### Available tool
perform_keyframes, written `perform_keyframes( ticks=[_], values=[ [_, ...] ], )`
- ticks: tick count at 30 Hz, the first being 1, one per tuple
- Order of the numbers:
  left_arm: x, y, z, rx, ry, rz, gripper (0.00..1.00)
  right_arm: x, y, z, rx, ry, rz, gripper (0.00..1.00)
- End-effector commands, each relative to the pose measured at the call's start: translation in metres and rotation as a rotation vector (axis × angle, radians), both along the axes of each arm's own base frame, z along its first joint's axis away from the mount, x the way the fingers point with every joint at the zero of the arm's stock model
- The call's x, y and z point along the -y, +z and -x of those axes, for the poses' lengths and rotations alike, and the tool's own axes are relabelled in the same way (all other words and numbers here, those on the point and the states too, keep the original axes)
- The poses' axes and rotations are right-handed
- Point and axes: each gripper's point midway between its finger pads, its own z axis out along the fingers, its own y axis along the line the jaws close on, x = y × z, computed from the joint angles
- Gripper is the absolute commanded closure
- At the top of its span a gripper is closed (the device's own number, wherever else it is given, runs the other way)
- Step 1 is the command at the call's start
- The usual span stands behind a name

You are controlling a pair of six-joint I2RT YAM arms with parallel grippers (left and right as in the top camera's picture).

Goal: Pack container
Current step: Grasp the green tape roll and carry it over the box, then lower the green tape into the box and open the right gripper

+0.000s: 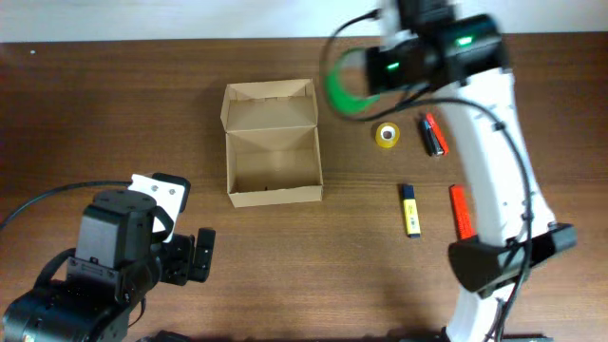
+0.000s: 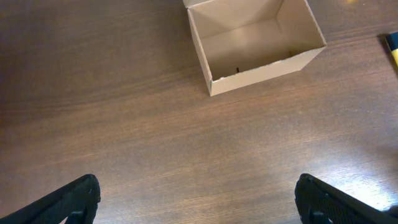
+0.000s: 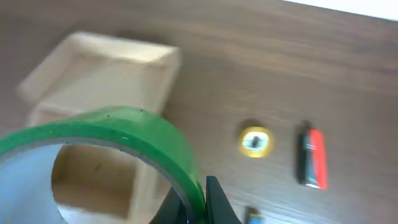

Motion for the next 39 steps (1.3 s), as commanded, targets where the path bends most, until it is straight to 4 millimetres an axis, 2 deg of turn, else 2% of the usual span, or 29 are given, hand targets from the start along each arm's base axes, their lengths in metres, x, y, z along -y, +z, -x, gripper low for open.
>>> perform_keyframes(
  ticks=[1,4,7,12,14,19,21,25,34,39],
  values=[
    [0.001,0.001,0.001,0.003,-0.020,-0.002,0.00,-0.043,0.006,0.020,0.012,0.054,-0.006,0.97],
    [0.001,0.001,0.001,0.004,-0.019,-0.002,0.00,-0.090,-0.029,0.032,-0.063,0.123,0.015,0.97],
    [0.001,0.001,0.001,0.003,-0.020,-0.002,0.00,-0.123,-0.058,0.041,-0.112,0.186,0.043,0.97],
    [0.001,0.001,0.001,0.003,-0.020,-0.002,0.00,-0.152,-0.110,0.051,-0.214,0.214,0.095,0.96],
    [0.001,0.001,0.001,0.003,-0.020,-0.002,0.00,-0.161,-0.125,0.055,-0.246,0.188,0.095,0.96],
    [0.001,0.001,0.001,0.003,-0.019,-0.002,0.00,-0.169,-0.158,0.051,-0.290,0.011,0.091,0.96],
    [0.001,0.001,0.001,0.004,-0.019,-0.002,0.00,-0.164,-0.164,0.047,-0.279,-0.066,0.107,0.96],
    [0.001,0.001,0.001,0.003,-0.019,-0.002,0.00,-0.173,-0.171,0.047,-0.279,-0.118,0.083,0.96],
    [0.001,0.001,0.001,0.003,-0.020,-0.002,0.00,-0.180,-0.209,0.046,-0.306,-0.163,0.118,0.96],
    [0.001,0.001,0.001,0.003,-0.020,-0.002,0.00,-0.182,-0.208,0.037,-0.265,-0.197,0.106,0.96]
  ],
)
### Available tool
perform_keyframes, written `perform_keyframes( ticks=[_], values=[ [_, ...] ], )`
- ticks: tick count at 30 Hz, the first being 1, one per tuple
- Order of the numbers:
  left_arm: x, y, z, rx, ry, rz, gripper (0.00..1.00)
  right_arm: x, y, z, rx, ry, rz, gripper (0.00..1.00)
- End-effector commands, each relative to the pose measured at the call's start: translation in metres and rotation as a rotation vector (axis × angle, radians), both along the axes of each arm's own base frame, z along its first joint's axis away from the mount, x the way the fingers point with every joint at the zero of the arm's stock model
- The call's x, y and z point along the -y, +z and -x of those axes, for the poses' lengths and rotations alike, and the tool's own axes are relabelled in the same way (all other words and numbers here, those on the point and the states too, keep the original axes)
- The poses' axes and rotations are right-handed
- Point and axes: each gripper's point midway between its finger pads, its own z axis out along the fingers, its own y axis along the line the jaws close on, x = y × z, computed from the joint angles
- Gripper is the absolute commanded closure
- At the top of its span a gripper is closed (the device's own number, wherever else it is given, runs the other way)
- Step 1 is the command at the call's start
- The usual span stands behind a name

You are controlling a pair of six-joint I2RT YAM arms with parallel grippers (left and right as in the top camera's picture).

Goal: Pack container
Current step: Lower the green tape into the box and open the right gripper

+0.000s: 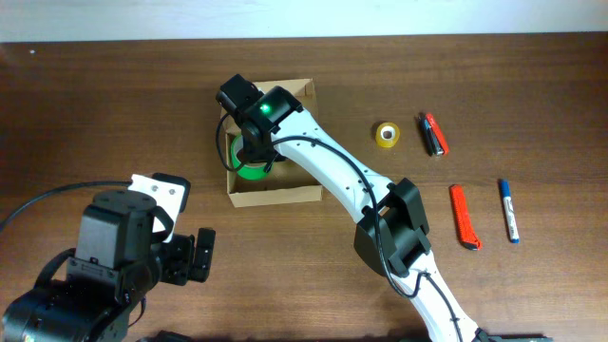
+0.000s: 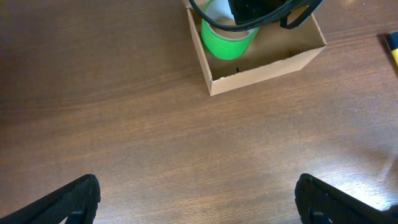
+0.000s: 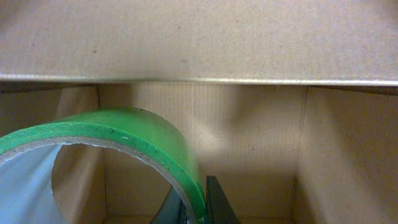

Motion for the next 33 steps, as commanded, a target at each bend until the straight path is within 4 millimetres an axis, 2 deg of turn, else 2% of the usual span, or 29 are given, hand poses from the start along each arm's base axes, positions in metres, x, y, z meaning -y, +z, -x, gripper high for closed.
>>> perform_keyframes(
  ticks=[1,2,4,5,9,13,15,18,23,24,27,29,31,33],
  values=[
    [0.001,0.001,0.001,0.003,-0.020,-0.002,0.00,-0.001,-0.006,-0.001,0.018,-0.015,0.022,0.97],
    [0.001,0.001,0.001,0.003,-0.020,-0.002,0.00,-0.001,-0.006,-0.001,0.017,-0.014,0.022,0.93],
    [0.001,0.001,0.001,0.003,-0.020,-0.002,0.00,-0.001,-0.006,-0.001,0.017,-0.014,0.023,0.75],
    [0.001,0.001,0.001,0.003,-0.020,-0.002,0.00,-0.001,-0.006,0.000,0.016,-0.014,0.023,0.70],
    [0.001,0.001,0.001,0.003,-0.020,-0.002,0.00,-0.001,-0.006,0.001,0.010,-0.013,0.024,0.68],
    [0.001,0.001,0.001,0.003,-0.019,-0.002,0.00,0.002,0.000,0.002,0.009,0.017,0.026,0.61],
    [0.001,0.001,0.001,0.003,-0.020,-0.002,0.00,0.008,-0.002,0.007,-0.022,0.020,0.046,0.62],
    [0.001,0.001,0.001,0.003,-0.020,-0.002,0.00,0.023,-0.020,0.008,-0.037,0.039,0.122,0.62],
    [0.001,0.001,0.001,0.003,-0.020,-0.002,0.00,0.042,-0.046,0.003,-0.075,0.006,0.140,0.62],
    [0.001,0.001,0.001,0.003,-0.020,-0.002,0.00,0.044,-0.047,0.001,-0.072,0.000,0.134,0.66],
    [0.001,0.001,0.001,0.003,-0.020,-0.002,0.00,0.044,-0.048,-0.004,-0.062,-0.006,0.122,0.66],
    [0.001,0.001,0.001,0.003,-0.020,-0.002,0.00,0.036,-0.055,-0.002,-0.077,0.023,0.087,0.67],
    [0.001,0.001,0.001,0.003,-0.020,-0.002,0.00,0.034,-0.061,0.000,-0.086,0.029,0.078,0.72],
    [0.001,0.001,0.001,0.003,-0.020,-0.002,0.00,0.034,-0.061,-0.001,-0.083,0.030,0.076,0.88]
  ],
)
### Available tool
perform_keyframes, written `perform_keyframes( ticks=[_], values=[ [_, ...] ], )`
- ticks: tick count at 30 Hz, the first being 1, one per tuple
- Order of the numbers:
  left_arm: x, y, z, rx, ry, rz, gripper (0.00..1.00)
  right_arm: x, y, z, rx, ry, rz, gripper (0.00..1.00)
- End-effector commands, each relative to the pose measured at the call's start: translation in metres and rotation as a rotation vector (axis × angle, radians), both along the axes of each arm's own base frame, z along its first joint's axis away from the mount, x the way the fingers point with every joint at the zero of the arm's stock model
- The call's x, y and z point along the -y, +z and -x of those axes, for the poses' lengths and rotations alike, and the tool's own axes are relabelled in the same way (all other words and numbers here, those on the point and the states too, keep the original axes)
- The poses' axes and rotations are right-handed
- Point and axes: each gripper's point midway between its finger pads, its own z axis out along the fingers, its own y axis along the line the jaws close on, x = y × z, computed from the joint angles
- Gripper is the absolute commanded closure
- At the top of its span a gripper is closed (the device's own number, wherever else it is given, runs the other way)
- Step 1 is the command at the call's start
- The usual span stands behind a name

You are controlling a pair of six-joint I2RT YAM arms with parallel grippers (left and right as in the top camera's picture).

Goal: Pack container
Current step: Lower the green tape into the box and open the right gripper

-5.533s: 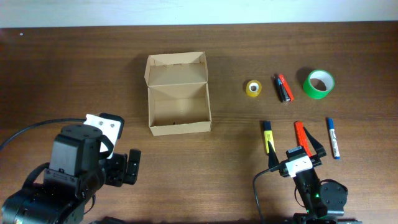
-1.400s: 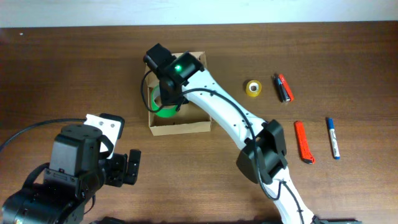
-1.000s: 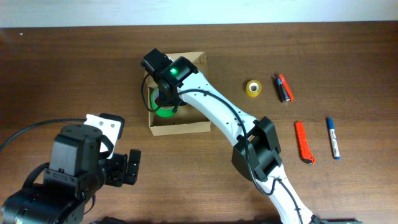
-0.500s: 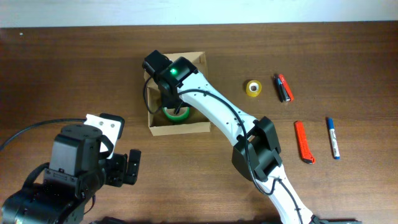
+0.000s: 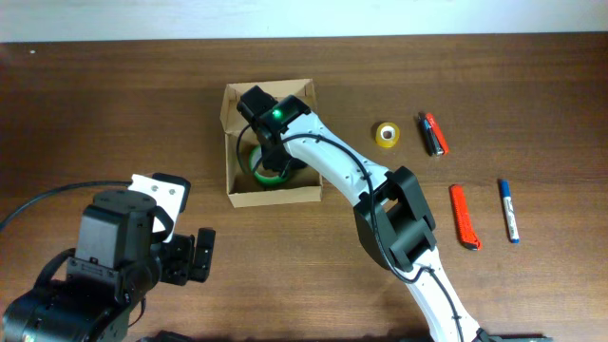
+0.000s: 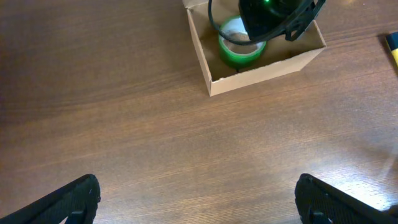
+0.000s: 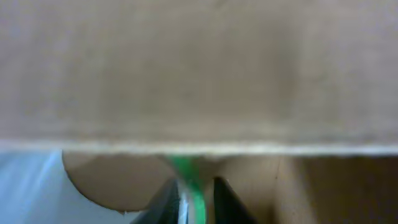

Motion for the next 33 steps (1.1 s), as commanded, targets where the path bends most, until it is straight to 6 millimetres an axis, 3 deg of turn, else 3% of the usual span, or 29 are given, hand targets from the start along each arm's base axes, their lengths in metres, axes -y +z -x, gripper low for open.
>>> perform_keyframes(
  ticks=[1,12,19,24,30,33],
  values=[
    [0.001,0.001,0.001,0.003,-0.019,-0.002,0.00,-0.001,-0.003,0.001,-0.006,0.008,-0.002,0.96],
    [0.001,0.001,0.001,0.003,-0.019,-0.002,0.00,-0.019,0.006,0.007,-0.049,0.004,-0.101,0.96],
    [0.001,0.001,0.001,0.003,-0.019,-0.002,0.00,-0.029,0.035,0.002,-0.010,0.014,-0.136,0.96],
    [0.001,0.001,0.001,0.003,-0.019,-0.002,0.00,-0.051,0.037,0.010,0.026,0.057,-0.145,0.96],
    [0.001,0.001,0.001,0.003,-0.019,-0.002,0.00,-0.051,0.038,0.005,0.076,0.028,-0.120,0.96],
    [0.001,0.001,0.001,0.003,-0.019,-0.002,0.00,-0.052,0.038,0.005,0.076,0.030,-0.122,0.62]
  ],
)
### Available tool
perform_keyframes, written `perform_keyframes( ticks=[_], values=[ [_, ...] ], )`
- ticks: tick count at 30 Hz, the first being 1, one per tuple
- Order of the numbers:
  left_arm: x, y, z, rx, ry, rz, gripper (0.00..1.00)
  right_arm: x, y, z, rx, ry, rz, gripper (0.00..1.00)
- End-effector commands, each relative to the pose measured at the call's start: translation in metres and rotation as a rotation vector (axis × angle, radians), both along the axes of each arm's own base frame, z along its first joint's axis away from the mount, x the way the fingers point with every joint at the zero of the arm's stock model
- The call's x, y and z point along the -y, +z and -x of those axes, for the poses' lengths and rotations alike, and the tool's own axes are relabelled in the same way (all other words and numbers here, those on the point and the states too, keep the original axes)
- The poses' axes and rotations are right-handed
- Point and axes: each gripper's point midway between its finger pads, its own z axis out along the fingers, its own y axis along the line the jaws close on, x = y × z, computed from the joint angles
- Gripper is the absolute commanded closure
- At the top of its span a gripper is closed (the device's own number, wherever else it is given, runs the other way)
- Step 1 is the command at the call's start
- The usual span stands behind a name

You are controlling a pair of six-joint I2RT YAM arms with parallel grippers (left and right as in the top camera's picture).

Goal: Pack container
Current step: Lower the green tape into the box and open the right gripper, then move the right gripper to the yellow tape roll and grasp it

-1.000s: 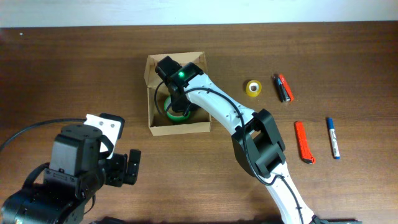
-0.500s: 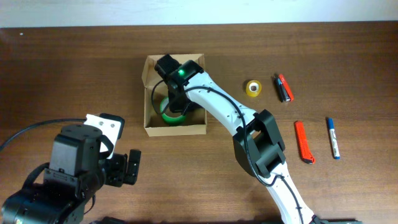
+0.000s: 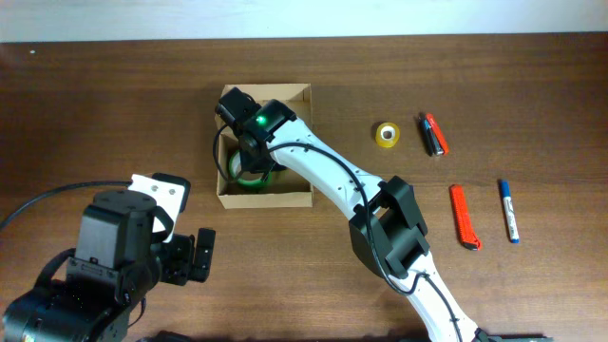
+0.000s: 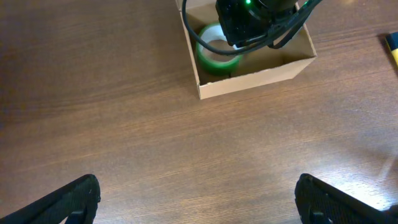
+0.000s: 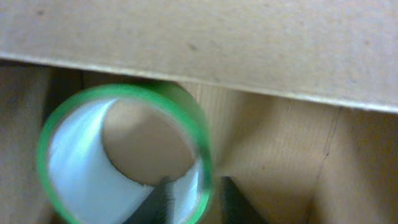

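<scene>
The open cardboard box (image 3: 285,198) sits left of the table's centre, also in the left wrist view (image 4: 255,78). A green tape roll (image 3: 237,173) lies inside at its left end (image 4: 214,53). My right gripper (image 3: 250,160) reaches down into the box. In the right wrist view its fingers stand apart, one on each side of the roll's wall (image 5: 68,155), so the right gripper (image 5: 199,193) is open. My left gripper (image 4: 199,199) hangs open over bare table near the front left, away from the box.
To the right of the box lie a small yellow tape roll (image 3: 386,135), a red and black lighter (image 3: 433,134), a red utility knife (image 3: 462,217) and a blue marker (image 3: 509,211). A yellow and blue item (image 4: 392,46) shows at the left wrist view's right edge.
The right fingers, shut on the roll's wall before, now stand apart around it. The box with the roll inside has shifted a little to the left, and the right gripper with it.
My right gripper held the green roll in the air to the right of the box. Then it held the roll inside the box, then lower against the floor. Now the roll rests at the box's left end and the fingers are apart. The left arm stayed still.
</scene>
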Motion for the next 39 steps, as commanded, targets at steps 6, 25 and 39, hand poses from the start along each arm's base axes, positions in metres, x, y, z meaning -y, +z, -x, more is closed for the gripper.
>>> perform_keyframes(
  ticks=[6,25,39],
  values=[
    [0.001,0.001,0.001,0.003,-0.019,-0.002,0.00,0.003,0.022,-0.001,0.024,-0.001,-0.010,0.49],
    [0.001,0.001,0.001,0.003,-0.019,-0.002,0.00,0.083,0.047,0.012,-0.079,0.061,0.191,0.84],
    [0.001,0.001,0.001,0.004,-0.019,-0.002,0.00,0.076,0.149,-0.001,0.082,0.117,-0.017,0.79]
  ],
)
